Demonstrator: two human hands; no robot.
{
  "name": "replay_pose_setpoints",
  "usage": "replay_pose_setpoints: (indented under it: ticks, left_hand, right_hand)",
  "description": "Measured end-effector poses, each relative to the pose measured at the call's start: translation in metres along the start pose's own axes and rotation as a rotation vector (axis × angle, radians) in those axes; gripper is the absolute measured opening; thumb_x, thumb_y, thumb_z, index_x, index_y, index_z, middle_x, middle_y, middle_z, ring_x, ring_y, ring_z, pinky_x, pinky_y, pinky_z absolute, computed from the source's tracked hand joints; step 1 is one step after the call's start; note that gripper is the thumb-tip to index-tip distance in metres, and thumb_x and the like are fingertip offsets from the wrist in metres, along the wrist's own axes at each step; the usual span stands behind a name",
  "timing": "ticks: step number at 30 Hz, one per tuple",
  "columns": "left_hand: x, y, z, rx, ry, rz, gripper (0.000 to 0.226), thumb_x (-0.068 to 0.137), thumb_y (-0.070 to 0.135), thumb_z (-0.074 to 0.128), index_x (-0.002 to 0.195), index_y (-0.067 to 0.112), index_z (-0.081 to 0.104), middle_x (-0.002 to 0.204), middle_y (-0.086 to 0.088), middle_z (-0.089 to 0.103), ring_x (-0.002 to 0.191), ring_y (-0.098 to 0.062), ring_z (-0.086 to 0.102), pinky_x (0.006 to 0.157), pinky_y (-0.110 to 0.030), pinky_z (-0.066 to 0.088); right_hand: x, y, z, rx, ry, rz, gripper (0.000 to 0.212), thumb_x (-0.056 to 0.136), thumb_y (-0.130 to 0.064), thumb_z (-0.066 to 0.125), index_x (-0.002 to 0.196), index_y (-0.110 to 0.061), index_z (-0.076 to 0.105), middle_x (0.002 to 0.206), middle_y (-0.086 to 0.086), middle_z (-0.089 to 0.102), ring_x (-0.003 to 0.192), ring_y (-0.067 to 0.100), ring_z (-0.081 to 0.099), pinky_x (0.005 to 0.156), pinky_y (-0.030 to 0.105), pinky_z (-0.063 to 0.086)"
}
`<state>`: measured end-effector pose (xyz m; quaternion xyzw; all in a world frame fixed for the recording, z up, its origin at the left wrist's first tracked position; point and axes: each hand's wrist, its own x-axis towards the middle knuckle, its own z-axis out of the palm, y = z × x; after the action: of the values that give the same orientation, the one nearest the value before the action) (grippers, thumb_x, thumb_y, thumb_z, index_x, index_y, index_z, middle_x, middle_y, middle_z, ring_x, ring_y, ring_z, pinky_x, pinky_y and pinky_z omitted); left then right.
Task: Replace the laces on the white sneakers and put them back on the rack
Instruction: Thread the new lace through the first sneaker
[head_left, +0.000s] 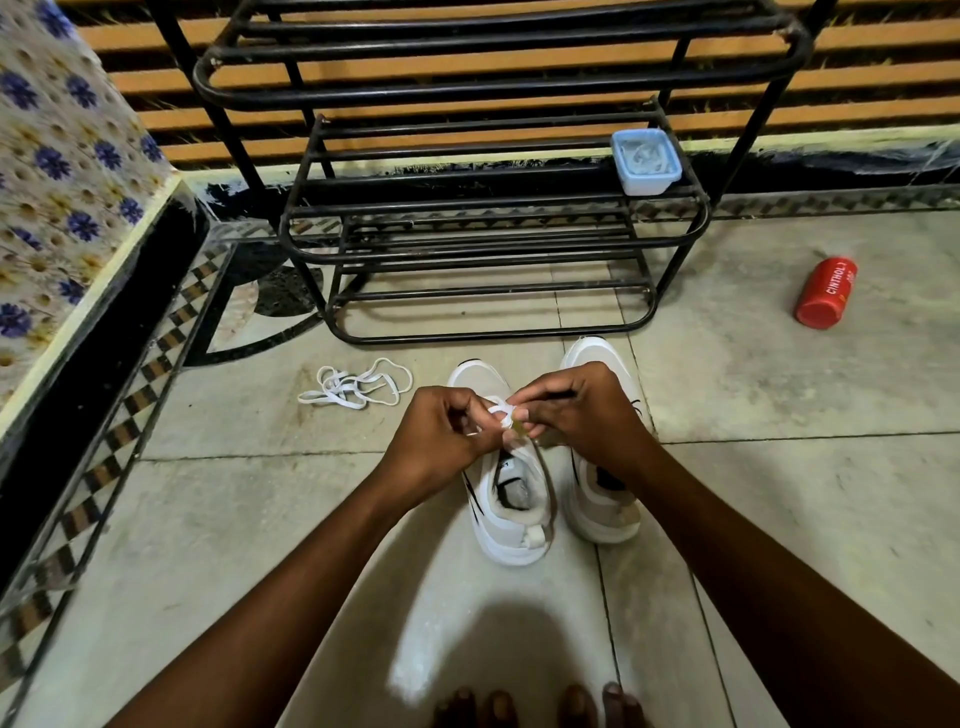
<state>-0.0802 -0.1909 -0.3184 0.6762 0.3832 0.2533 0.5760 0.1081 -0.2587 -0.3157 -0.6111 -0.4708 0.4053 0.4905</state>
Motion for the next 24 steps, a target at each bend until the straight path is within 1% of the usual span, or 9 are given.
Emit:
replay_pose_setpoints:
  ticks: [2, 5, 8, 11, 13, 16, 18, 21, 24]
  left_hand:
    - [0.0024, -0.0033, -0.0007, 0.053, -0.019, -0.011, 0.029, 0.066, 0.028, 0.093, 0.072, 0.007, 0.073, 0.079, -0.016, 0.072, 0.075, -0.033, 0.064, 0.079, -0.059, 0.054]
    - [0.0034, -0.0039, 0.0006, 0.059, -0.033, 0.009, 0.027, 0.068, 0.025, 0.090, 0.076, 0.006, 0.072, 0.082, -0.016, 0.074, 0.084, -0.048, 0.068, 0.085, -0.061, 0.054]
    - [0.0021, -0.0023, 0.0018, 0.074, -0.019, 0.023, 0.017, 0.071, 0.014, 0.091, 0.077, 0.008, 0.077, 0.082, -0.013, 0.075, 0.086, -0.041, 0.071, 0.088, -0.058, 0.056]
    - [0.0016, -0.0006, 0.0044, 0.090, 0.015, 0.031, 0.014, 0.070, 0.003, 0.092, 0.071, 0.005, 0.079, 0.078, -0.006, 0.076, 0.083, -0.030, 0.073, 0.086, -0.049, 0.058]
    - [0.0019, -0.0009, 0.0059, 0.097, 0.035, 0.038, 0.014, 0.069, -0.001, 0.091, 0.068, 0.005, 0.078, 0.077, -0.003, 0.076, 0.081, -0.024, 0.074, 0.084, -0.044, 0.058]
    - [0.0027, -0.0045, 0.0058, 0.115, 0.062, 0.033, 0.016, 0.069, -0.002, 0.090, 0.065, 0.005, 0.077, 0.076, -0.001, 0.076, 0.082, -0.017, 0.074, 0.082, -0.037, 0.059]
    - [0.0028, -0.0059, 0.0048, 0.128, 0.078, 0.025, 0.018, 0.070, 0.001, 0.091, 0.064, 0.006, 0.076, 0.076, -0.001, 0.077, 0.083, -0.016, 0.075, 0.081, -0.033, 0.058]
    - [0.0020, -0.0072, 0.0036, 0.110, 0.096, 0.015, 0.022, 0.070, 0.004, 0.093, 0.063, 0.011, 0.073, 0.078, -0.001, 0.077, 0.081, -0.018, 0.075, 0.080, -0.035, 0.058]
    - [0.0010, -0.0062, 0.0041, 0.028, 0.145, -0.017, 0.019, 0.078, 0.000, 0.085, 0.080, 0.008, 0.069, 0.086, -0.009, 0.077, 0.083, -0.025, 0.075, 0.080, -0.041, 0.059]
  right_hand:
    - [0.0020, 0.0001, -0.0001, -0.026, -0.001, -0.024, 0.010, 0.081, 0.002, 0.080, 0.089, -0.003, 0.079, 0.063, 0.003, 0.073, 0.056, 0.012, 0.068, 0.060, 0.020, 0.057]
    - [0.0022, 0.0007, -0.0012, -0.054, 0.011, -0.047, 0.009, 0.082, 0.001, 0.080, 0.089, -0.004, 0.080, 0.067, 0.005, 0.074, 0.058, 0.015, 0.069, 0.062, 0.023, 0.058]
    - [0.0015, 0.0019, -0.0025, -0.085, 0.009, -0.058, 0.009, 0.082, -0.001, 0.081, 0.091, -0.004, 0.080, 0.070, 0.007, 0.076, 0.060, 0.018, 0.071, 0.064, 0.028, 0.061]
    - [0.0024, 0.0027, -0.0012, -0.157, 0.000, -0.103, 0.011, 0.078, -0.006, 0.085, 0.088, -0.011, 0.082, 0.074, 0.002, 0.077, 0.066, 0.017, 0.073, 0.069, 0.033, 0.062]
    - [0.0037, 0.0030, 0.0006, -0.224, 0.013, -0.154, 0.014, 0.075, -0.008, 0.088, 0.085, -0.016, 0.082, 0.076, -0.001, 0.077, 0.070, 0.015, 0.073, 0.071, 0.031, 0.061]
    - [0.0054, 0.0022, -0.0004, -0.356, 0.009, -0.223, 0.014, 0.073, -0.010, 0.088, 0.084, -0.016, 0.081, 0.078, -0.001, 0.077, 0.072, 0.012, 0.071, 0.071, 0.030, 0.057]
    - [0.0059, 0.0021, -0.0019, -0.461, -0.021, -0.306, 0.016, 0.072, -0.010, 0.087, 0.086, -0.014, 0.081, 0.080, -0.001, 0.076, 0.072, 0.013, 0.070, 0.071, 0.032, 0.056]
    - [0.0066, 0.0037, 0.0008, -0.567, -0.032, -0.439, 0.015, 0.072, -0.011, 0.084, 0.086, -0.012, 0.080, 0.076, 0.001, 0.072, 0.065, 0.016, 0.065, 0.063, 0.033, 0.054]
    - [0.0045, 0.0055, 0.0058, -0.600, 0.029, -0.493, 0.014, 0.072, -0.012, 0.082, 0.085, -0.010, 0.078, 0.072, 0.003, 0.067, 0.060, 0.016, 0.060, 0.059, 0.032, 0.050]
